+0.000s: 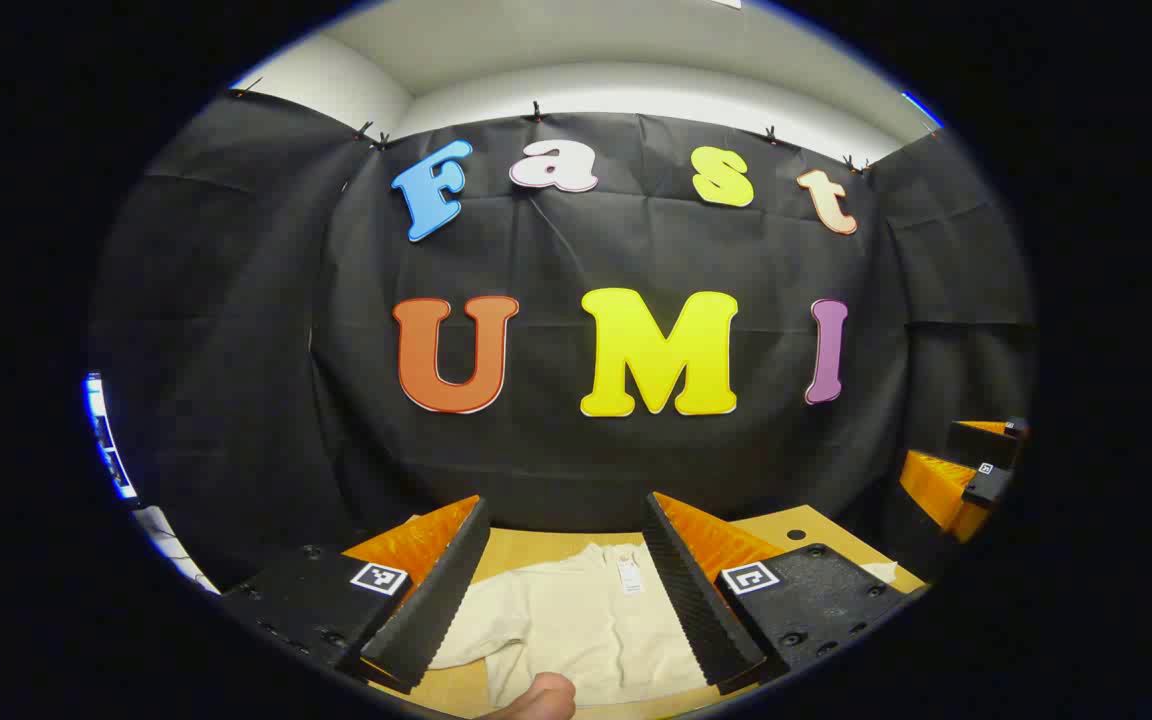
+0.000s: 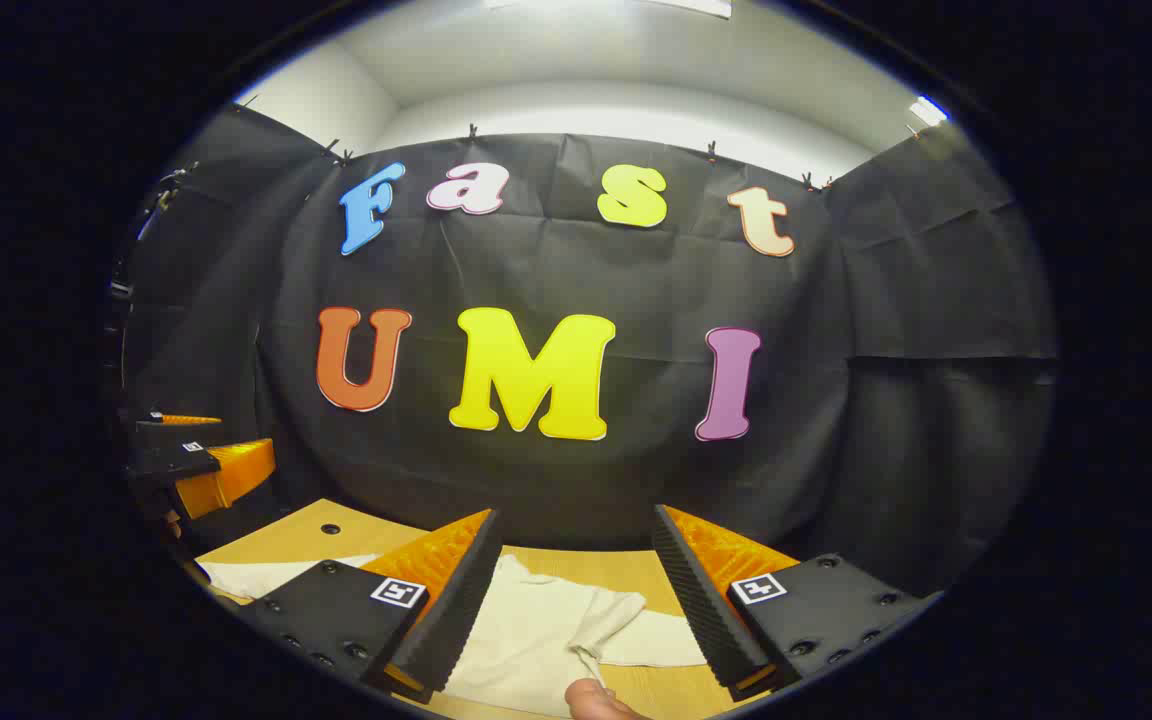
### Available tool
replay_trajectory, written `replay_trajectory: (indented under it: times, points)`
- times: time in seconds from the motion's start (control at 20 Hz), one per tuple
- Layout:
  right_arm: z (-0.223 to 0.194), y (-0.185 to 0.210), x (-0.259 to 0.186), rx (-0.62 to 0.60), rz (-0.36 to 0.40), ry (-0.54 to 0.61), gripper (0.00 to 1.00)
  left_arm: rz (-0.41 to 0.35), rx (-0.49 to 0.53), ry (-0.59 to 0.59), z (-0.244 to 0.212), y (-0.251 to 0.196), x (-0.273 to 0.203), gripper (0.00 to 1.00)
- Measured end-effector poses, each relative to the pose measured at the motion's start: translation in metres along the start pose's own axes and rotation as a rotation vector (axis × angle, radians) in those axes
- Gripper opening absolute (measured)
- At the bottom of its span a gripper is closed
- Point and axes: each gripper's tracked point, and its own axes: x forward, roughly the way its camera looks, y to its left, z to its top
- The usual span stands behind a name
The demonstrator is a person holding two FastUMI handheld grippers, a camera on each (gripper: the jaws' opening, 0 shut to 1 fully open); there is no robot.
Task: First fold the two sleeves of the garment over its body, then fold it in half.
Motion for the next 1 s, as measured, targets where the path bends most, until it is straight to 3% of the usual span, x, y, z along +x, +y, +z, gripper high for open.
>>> replay_trajectory:
  times: [0.55,1.0]
  points:
    - [-0.012,0.017,-0.006,-0.028,0.090,-0.003,0.94,-0.022,0.041,0.040,-0.018,-0.019,0.000,0.98]
    - [-0.018,-0.010,0.005,0.001,0.041,0.015,0.94,-0.034,0.045,0.042,-0.019,-0.024,0.004,0.98]
